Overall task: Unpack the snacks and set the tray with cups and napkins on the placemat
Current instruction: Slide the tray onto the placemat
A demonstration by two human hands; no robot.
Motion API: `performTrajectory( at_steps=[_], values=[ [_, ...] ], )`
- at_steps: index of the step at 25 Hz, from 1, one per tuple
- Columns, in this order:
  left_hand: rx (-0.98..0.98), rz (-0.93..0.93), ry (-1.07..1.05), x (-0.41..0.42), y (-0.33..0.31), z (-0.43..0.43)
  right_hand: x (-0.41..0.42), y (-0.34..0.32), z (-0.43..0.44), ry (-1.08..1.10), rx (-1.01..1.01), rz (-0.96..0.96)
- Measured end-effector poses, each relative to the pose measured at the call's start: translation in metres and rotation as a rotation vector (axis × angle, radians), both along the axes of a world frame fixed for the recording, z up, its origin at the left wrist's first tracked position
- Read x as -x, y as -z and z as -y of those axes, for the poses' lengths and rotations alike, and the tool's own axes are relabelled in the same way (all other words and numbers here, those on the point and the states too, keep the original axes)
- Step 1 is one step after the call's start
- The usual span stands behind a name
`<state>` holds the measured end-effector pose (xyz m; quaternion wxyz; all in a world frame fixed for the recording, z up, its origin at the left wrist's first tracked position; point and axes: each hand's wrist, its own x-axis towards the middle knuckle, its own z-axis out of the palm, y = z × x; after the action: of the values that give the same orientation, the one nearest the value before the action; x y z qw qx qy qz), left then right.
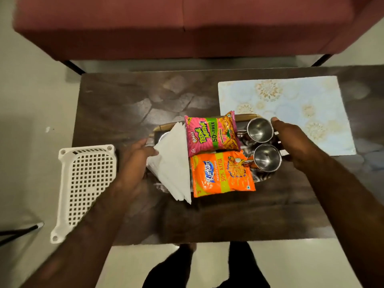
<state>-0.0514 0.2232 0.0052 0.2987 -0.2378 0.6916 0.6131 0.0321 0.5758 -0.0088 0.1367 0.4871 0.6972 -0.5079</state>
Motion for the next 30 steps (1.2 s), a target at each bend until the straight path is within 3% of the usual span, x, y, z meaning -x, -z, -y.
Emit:
performTrajectory(
  at_steps=[6, 11, 17, 30],
  values=[
    [0.157, -0.053, 0.102, 0.025, 0.018, -0.112, -0.006, 0.017, -0.084, 0.121, -0.032, -0.025],
    [0.167, -0.028, 0.061, 0.038, 0.034, -0.2, -0.002, 0.032, -0.16, 0.185, -0.011, -0.014],
    [0.2, 0.0, 0.085, 0.046, 0.059, -0.279, 0.005, 0.051, -0.239, 0.111, -0.073, 0.014],
    [0.32, 0.028, 0.105, 0.061, 0.102, -0.331, 0.018, 0.092, -0.293, 0.022, -0.079, -0.018]
  ],
)
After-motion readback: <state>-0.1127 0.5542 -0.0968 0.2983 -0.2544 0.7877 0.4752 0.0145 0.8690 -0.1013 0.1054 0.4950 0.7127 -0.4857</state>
